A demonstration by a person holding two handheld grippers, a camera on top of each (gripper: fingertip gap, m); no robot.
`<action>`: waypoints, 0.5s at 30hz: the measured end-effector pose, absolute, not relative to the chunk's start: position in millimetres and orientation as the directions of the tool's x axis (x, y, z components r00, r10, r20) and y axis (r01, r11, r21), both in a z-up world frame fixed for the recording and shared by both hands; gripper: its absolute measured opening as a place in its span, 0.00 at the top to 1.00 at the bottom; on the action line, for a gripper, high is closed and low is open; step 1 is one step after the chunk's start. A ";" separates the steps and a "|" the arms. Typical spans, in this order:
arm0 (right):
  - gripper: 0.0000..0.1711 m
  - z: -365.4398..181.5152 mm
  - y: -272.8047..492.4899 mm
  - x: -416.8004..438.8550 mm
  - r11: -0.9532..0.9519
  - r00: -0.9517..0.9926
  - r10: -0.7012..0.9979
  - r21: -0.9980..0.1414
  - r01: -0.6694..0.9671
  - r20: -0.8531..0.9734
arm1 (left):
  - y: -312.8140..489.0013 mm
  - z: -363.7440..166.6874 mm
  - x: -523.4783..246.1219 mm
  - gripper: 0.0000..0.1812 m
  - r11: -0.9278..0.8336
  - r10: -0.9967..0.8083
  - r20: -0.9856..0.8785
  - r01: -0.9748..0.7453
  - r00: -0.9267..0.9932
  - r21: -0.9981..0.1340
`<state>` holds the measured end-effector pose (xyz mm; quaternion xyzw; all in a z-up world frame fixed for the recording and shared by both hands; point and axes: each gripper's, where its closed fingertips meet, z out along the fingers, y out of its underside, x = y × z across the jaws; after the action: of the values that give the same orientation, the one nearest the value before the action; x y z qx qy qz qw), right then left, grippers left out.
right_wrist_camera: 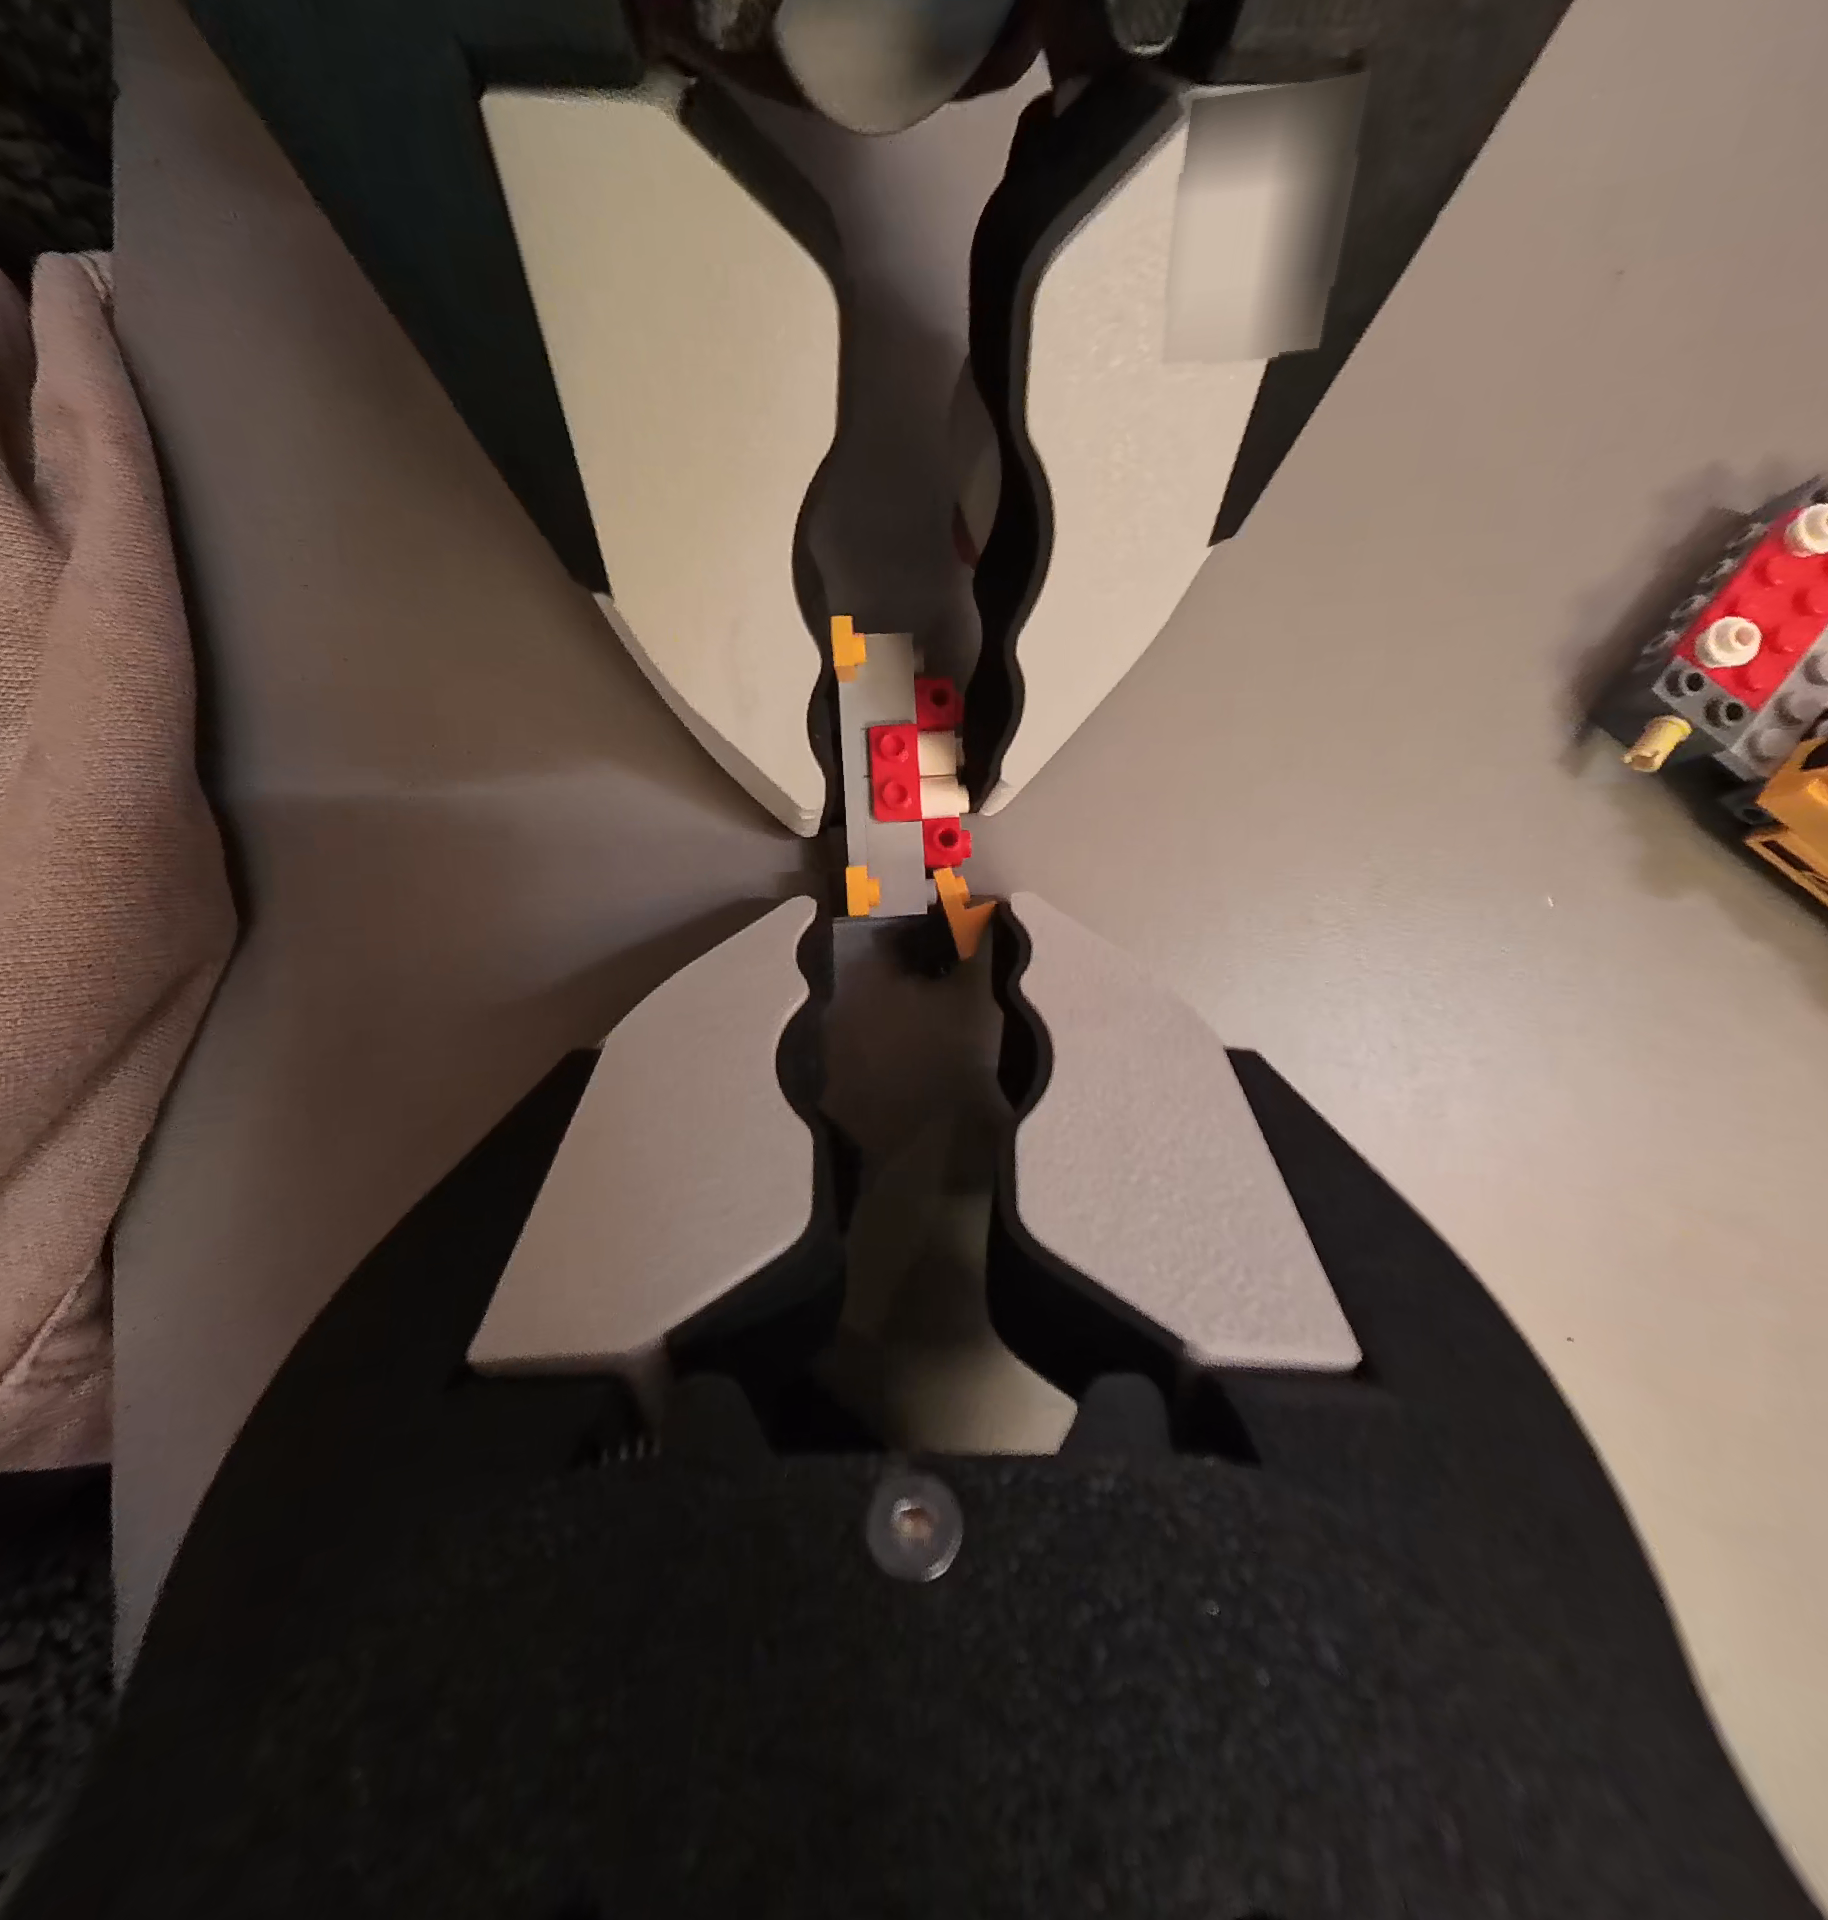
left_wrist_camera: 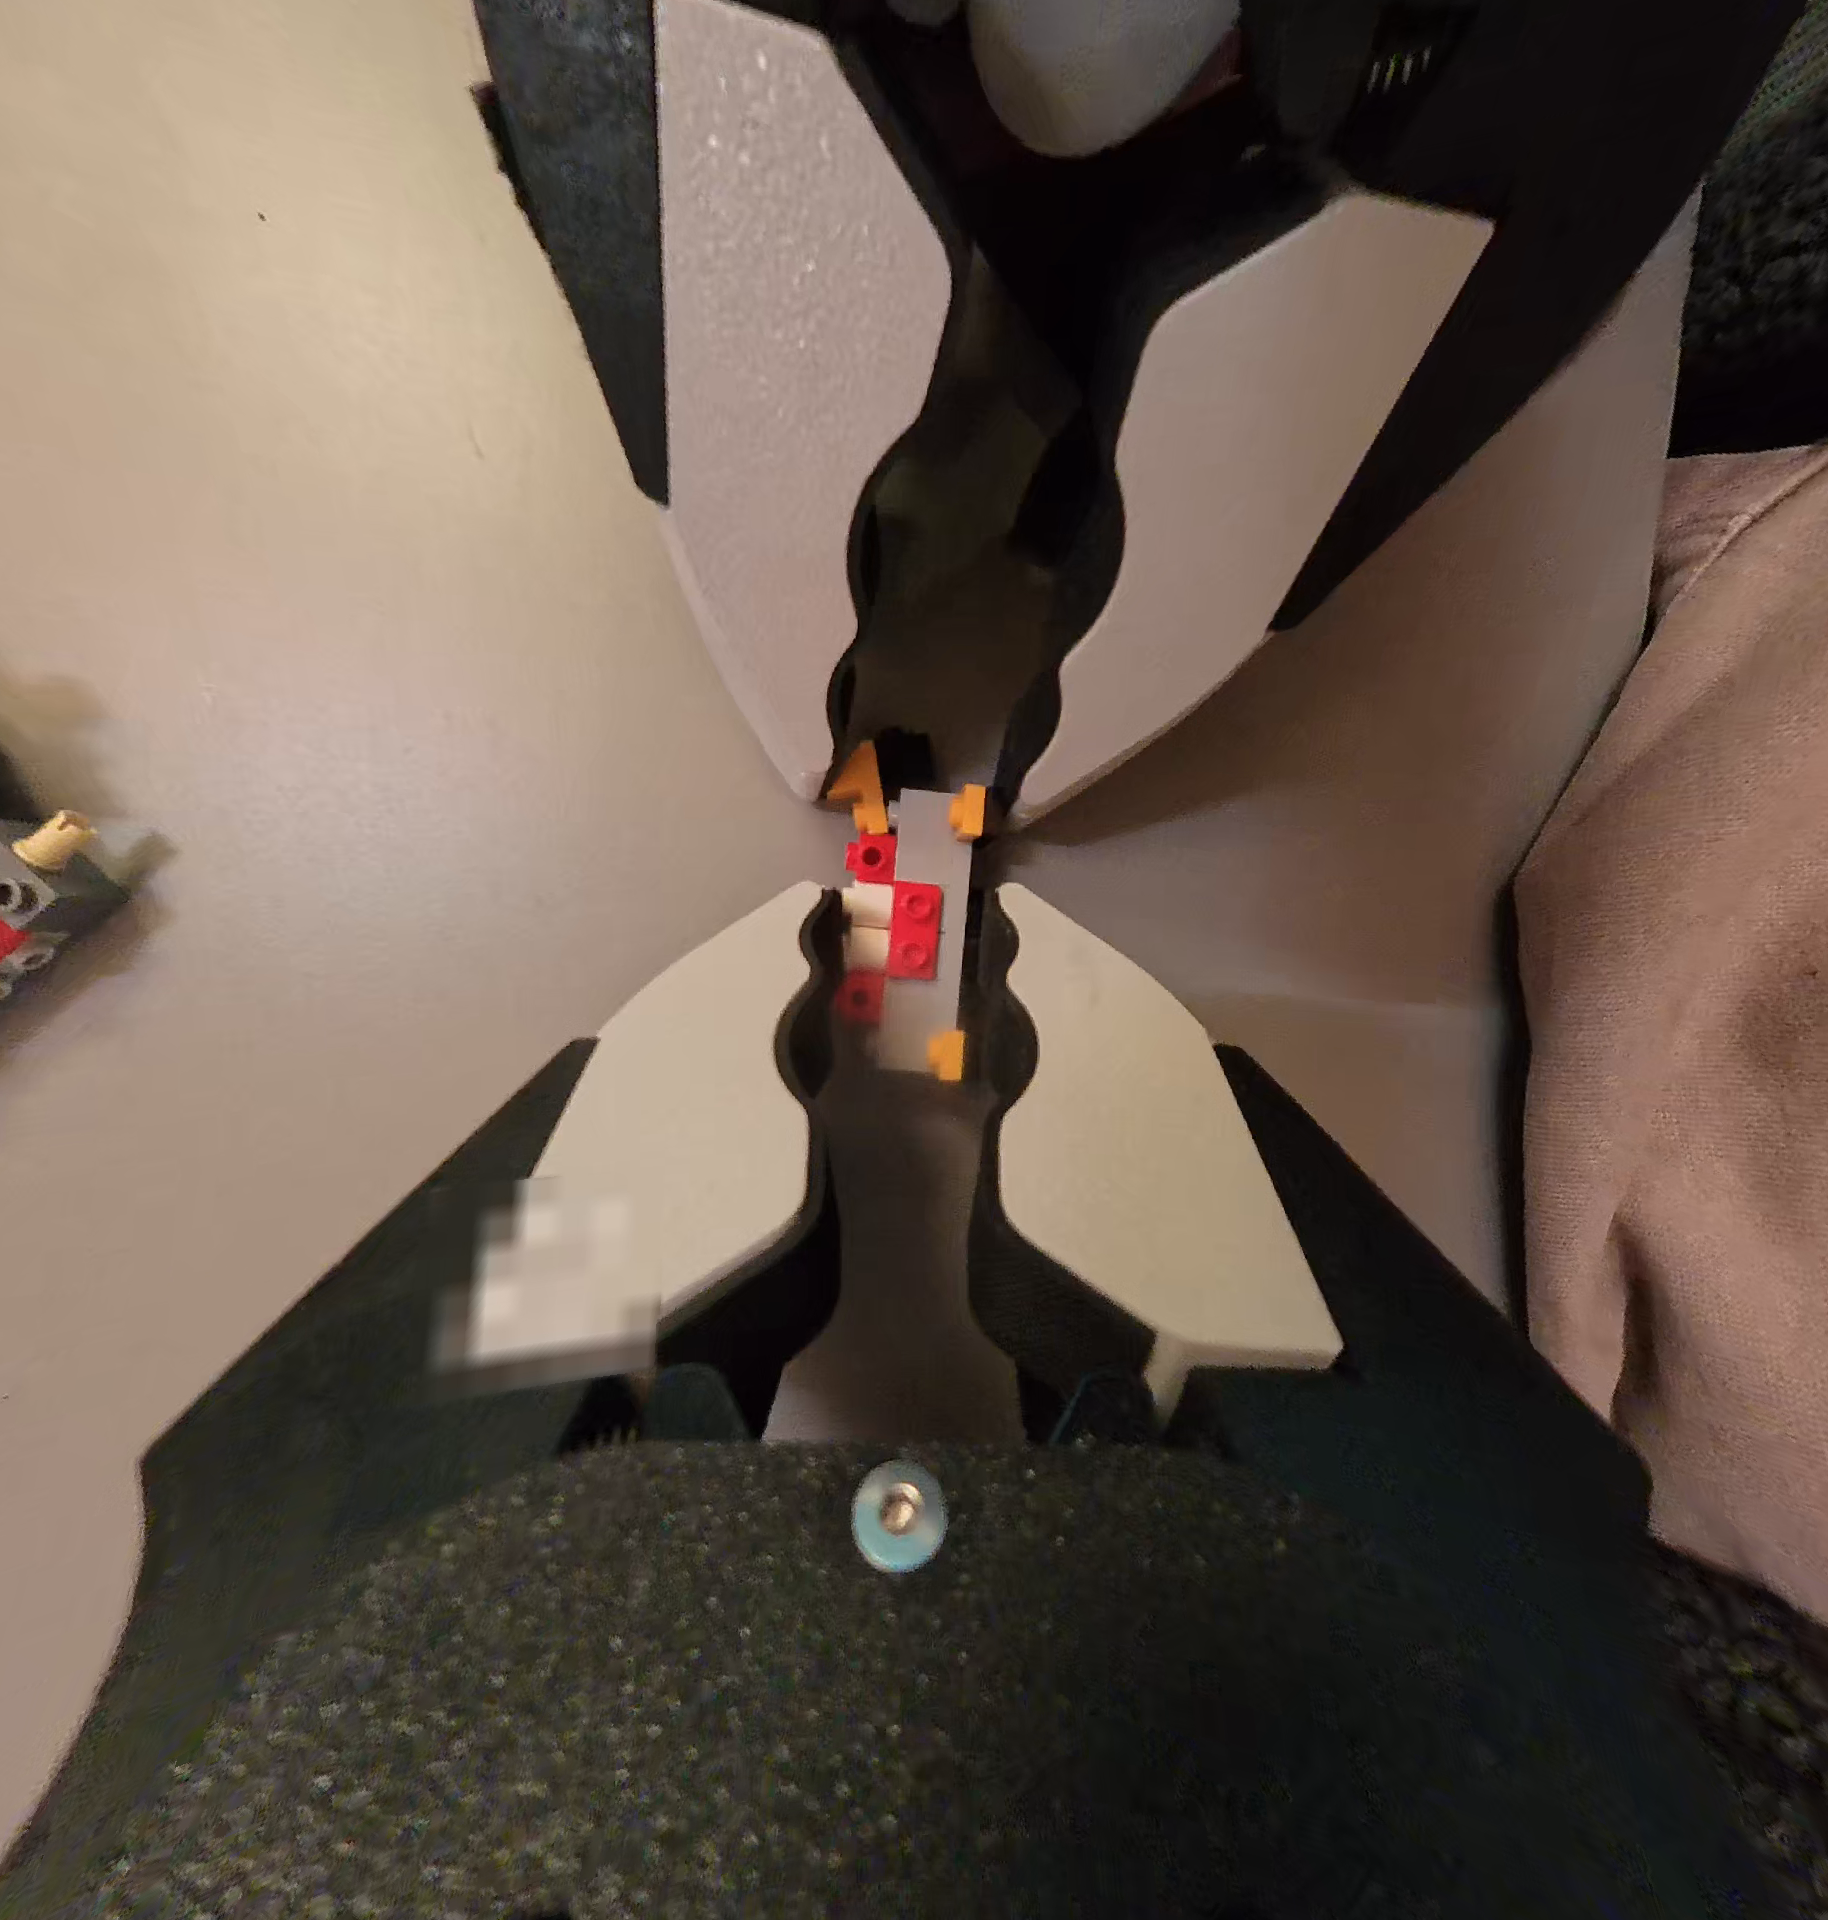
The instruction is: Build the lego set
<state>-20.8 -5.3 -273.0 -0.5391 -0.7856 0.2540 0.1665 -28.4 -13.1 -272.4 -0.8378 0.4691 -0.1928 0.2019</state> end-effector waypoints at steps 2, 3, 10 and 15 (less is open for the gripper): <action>0.83 -273.0 -6.1 -20.4 0.280 -0.354 0.935 -0.581 0.764 -0.015 | -13.2 -272.2 -28.4 0.86 -0.490 -0.857 0.139 -0.703 0.496 -0.515; 0.84 -273.0 -6.1 -20.3 0.276 -0.349 0.937 -0.581 0.765 -0.015 | -13.2 -272.1 -28.4 0.86 -0.498 -0.853 0.143 -0.700 0.502 -0.513; 0.85 -272.4 -6.4 -20.0 0.288 -0.344 0.939 -0.596 0.750 0.021 | -13.8 -272.0 -28.4 0.86 -0.506 -0.846 0.152 -0.680 0.511 -0.530; 0.85 -272.1 -6.5 -19.4 0.305 -0.359 0.933 -0.589 0.748 0.026 | -14.4 -272.2 -28.6 0.86 -0.496 -0.848 0.141 -0.670 0.511 -0.552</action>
<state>-19.4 -6.5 -272.1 -0.5347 -0.7860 0.2486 0.1857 -28.6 -14.4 -272.2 -0.8410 0.4513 -0.2018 0.2198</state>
